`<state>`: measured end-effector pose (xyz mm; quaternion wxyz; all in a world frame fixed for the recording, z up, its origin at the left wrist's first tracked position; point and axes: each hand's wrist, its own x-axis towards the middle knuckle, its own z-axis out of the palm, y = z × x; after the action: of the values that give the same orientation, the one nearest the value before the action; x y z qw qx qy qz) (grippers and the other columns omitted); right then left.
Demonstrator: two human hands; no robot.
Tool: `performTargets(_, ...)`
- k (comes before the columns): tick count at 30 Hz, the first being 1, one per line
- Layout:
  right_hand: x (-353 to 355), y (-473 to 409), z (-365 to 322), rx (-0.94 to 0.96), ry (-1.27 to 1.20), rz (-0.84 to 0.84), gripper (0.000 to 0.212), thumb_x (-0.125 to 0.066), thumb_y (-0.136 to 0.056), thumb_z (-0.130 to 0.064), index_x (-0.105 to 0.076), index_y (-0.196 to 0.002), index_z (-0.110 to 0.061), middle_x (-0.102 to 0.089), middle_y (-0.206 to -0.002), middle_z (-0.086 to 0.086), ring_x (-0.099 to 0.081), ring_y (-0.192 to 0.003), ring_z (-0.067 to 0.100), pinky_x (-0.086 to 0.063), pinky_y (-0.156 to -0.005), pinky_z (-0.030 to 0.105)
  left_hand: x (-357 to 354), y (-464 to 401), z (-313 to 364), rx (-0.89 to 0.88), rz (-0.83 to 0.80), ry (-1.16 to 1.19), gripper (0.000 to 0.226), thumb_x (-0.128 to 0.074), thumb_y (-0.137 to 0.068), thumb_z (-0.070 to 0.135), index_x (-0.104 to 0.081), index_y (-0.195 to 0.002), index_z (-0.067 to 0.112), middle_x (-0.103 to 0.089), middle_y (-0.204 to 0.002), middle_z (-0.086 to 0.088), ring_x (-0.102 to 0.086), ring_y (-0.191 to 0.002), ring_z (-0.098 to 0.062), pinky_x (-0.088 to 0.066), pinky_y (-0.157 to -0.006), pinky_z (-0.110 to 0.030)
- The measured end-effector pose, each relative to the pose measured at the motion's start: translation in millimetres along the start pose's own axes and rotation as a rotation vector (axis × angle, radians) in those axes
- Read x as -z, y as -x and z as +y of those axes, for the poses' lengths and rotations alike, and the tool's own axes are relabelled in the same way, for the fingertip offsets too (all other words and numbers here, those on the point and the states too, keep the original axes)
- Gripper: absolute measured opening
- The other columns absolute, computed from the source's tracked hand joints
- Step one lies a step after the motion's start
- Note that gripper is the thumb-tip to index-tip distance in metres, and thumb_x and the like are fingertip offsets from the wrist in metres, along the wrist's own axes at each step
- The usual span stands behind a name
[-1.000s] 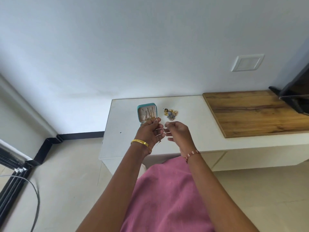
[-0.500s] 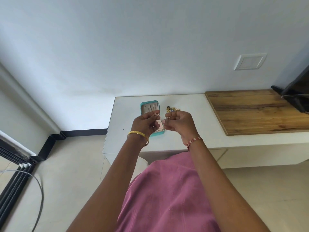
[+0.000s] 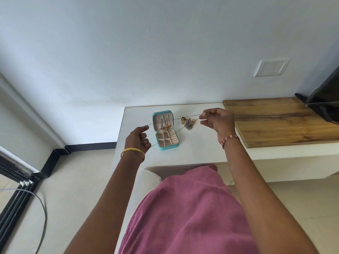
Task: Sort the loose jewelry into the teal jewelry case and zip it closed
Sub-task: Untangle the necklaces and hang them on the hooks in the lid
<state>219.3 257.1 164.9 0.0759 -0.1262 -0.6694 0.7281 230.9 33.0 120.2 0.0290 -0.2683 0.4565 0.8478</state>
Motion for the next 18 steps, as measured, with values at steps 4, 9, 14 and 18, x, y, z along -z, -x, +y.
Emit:
performTargets(4, 3.1, -4.1, 0.8, 0.025, 0.032, 0.019, 0.017, -0.060, -0.081, 0.009, -0.061, -0.070, -0.004, -0.063, -0.072, 0.013, -0.063, -0.048, 0.006, -0.056, -0.055, 0.019, -1.5, -4.4, -4.8, 0.041, -0.013, -0.043, 0.027, -0.047, -0.087, 0.018, -0.046, -0.060, 0.013, -0.031, -0.034, 0.006, -0.027, -0.031, -0.009, -0.026, -0.037, -0.013)
performTargets(9, -4.1, 0.7, -3.5, 0.017, -0.024, -0.050, 0.016, -0.061, -0.082, 0.007, -0.062, -0.072, -0.006, -0.063, -0.071, 0.013, -0.064, -0.053, 0.009, -0.057, -0.067, 0.024, -5.0, -5.2, -12.4, 0.055, 0.052, -0.489, 0.024, -0.048, -0.088, 0.017, -0.057, -0.069, 0.007, -0.053, -0.059, -0.004, -0.047, -0.053, -0.017, -0.044, -0.053, -0.026)
performTargets(14, -25.3, 13.1, -11.6, -0.052, 0.029, -0.236, 0.013, -0.061, -0.085, -0.001, -0.062, -0.075, -0.009, -0.063, -0.057, 0.005, -0.063, -0.051, 0.015, -0.057, -0.069, 0.034, -23.4, 4.9, -13.2, -0.068, -0.125, -1.031, 0.026, -0.053, -0.088, 0.015, -0.065, -0.105, -0.001, -0.067, -0.104, -0.014, -0.056, -0.068, -0.019, -0.041, -0.054, -0.020)
performTargets(18, -37.9, 23.6, -18.0, -0.079, 0.048, -0.336, 0.010, -0.060, -0.086, -0.003, -0.063, -0.079, -0.009, -0.065, -0.067, 0.009, -0.063, -0.055, 0.017, -0.056, -0.068, 0.034, -42.5, 17.4, -14.4, -0.341, -0.207, -1.001, 0.031, -0.048, -0.087, 0.005, -0.064, -0.113, 0.008, -0.062, -0.118, -0.011, -0.058, -0.104, -0.030, -0.047, -0.082, -0.029)
